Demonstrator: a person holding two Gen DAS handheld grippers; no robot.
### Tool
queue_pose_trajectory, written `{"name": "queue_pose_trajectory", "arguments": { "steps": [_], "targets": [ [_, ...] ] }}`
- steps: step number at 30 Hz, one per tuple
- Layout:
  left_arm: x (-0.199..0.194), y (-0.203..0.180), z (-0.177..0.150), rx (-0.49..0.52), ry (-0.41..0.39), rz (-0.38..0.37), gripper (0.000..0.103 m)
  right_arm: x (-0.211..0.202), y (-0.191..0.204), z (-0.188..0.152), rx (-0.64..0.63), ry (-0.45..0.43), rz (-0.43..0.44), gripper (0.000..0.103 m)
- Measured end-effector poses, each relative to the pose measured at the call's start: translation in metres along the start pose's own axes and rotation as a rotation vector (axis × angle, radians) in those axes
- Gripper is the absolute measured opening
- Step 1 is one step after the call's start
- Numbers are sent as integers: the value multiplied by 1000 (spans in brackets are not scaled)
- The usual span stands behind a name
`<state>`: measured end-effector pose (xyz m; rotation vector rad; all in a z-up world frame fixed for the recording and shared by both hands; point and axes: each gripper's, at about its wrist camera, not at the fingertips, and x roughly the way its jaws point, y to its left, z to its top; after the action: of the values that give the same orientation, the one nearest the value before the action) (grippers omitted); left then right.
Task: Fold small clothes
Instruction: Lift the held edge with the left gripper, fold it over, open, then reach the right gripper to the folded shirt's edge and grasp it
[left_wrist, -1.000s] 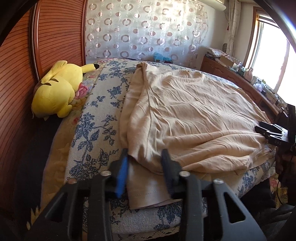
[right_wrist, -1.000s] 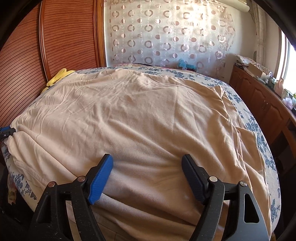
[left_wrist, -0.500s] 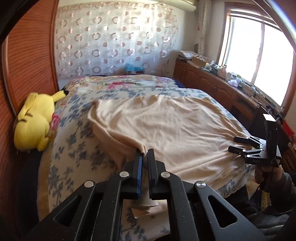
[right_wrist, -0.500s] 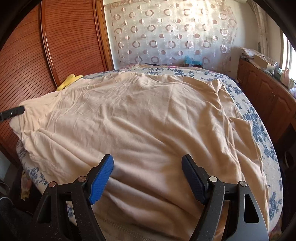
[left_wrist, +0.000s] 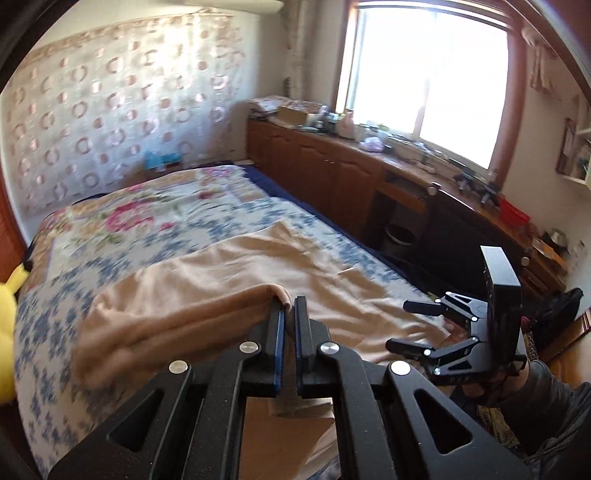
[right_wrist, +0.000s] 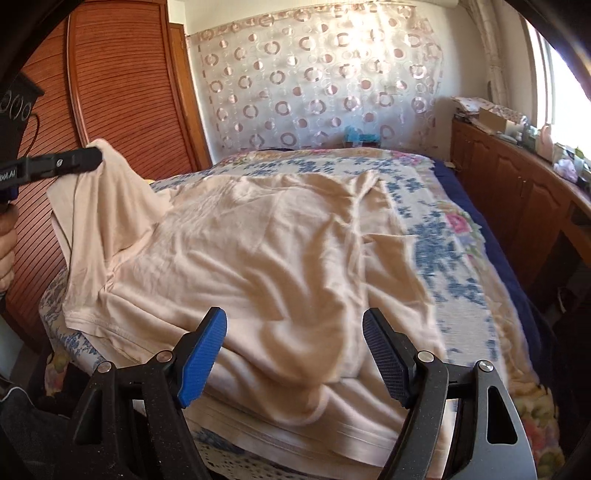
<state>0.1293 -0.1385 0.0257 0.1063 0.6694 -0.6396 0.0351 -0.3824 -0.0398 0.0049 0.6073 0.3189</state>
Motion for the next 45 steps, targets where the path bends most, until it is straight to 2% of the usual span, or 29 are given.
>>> {"name": "queue_pose_trajectory", "arguments": {
  "steps": [6, 12, 18, 20, 22, 23, 24, 26, 28, 30, 39, 45],
  "targets": [
    [31, -43, 30, 64, 23, -79, 5, -31, -36, -9, 56, -26, -60, 76],
    [52, -87, 53, 125, 41, -140, 5, -47, -57, -20, 96, -34, -81, 73],
    [74, -98, 54, 148, 82, -107, 6, -62, -67, -27, 109, -36, -91, 73],
    [76, -95, 54, 158, 83, -83, 11, -65, -71, -26, 112, -37, -93, 73],
    [72, -89, 52, 154, 74, -72, 30, -67, -73, -27, 116, -37, -94, 73],
    [70, -85, 51, 153, 68, -64, 34, -67, -73, -26, 118, -37, -93, 73],
    [69, -80, 50, 150, 62, -54, 43, -68, -73, -26, 120, -38, -93, 73],
    [66, -66, 45, 136, 62, -34, 50, -68, -73, -25, 123, -41, -88, 73],
    [66, -48, 36, 120, 74, -16, 71, -67, -72, -23, 124, -40, -78, 73],
    [65, -31, 26, 100, 81, 9, 78, -62, -71, -21, 118, -34, -70, 73],
    [52, 55, -28, -46, 126, 125, 78, -21, -52, 8, 36, 14, -24, 73],
    [33, 90, -53, -67, 116, 208, 78, 16, -12, 36, -64, 44, 52, 73]
  ]
}}
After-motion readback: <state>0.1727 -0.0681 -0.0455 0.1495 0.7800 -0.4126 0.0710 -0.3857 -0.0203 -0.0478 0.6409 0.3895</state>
